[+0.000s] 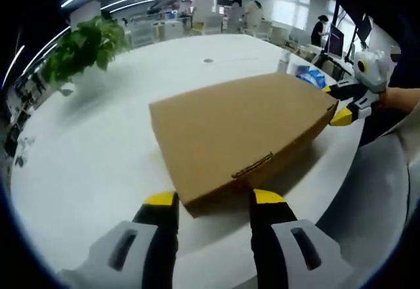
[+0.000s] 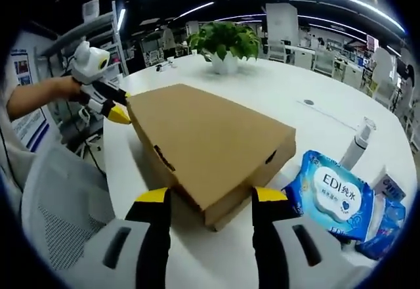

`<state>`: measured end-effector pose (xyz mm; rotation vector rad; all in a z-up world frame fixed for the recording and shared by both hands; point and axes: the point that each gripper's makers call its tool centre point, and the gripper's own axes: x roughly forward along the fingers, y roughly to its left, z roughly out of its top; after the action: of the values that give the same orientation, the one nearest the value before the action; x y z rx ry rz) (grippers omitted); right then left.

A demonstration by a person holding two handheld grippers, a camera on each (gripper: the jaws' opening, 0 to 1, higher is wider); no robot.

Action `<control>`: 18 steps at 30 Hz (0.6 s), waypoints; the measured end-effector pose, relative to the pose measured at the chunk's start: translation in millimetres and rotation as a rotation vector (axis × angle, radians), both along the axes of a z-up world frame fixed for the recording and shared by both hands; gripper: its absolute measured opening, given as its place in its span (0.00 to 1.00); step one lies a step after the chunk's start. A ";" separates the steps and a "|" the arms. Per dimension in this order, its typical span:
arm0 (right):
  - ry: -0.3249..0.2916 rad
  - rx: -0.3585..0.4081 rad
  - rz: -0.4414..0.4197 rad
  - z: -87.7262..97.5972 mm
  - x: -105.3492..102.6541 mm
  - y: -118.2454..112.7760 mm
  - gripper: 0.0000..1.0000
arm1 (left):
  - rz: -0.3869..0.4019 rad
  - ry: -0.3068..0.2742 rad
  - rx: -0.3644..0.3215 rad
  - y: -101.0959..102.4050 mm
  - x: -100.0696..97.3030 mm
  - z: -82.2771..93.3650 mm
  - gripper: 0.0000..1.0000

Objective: Operate the shoe box by opening the lid, removing the specified soft item, and placing it in the target area until the item is outside and the box remains undamaged.

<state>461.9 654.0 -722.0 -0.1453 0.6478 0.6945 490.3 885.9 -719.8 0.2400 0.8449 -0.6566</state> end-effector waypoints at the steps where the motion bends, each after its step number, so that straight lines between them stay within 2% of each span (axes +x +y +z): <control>1: -0.003 -0.017 0.005 -3.4 0.2 0.4 0.46 | 0.002 0.003 0.001 0.1 0.1 -1.5 0.41; 12: -0.033 -0.089 0.022 -16.2 11.6 -2.4 0.45 | 0.019 0.023 0.043 -4.0 7.0 -16.9 0.41; 18: -0.037 -0.098 0.020 -16.2 28.9 -7.9 0.45 | 0.029 0.022 0.043 -8.1 23.9 -17.1 0.42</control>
<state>490.8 646.2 -738.2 -0.2545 0.6462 0.6785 514.2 877.8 -736.9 0.2592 0.8826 -0.6154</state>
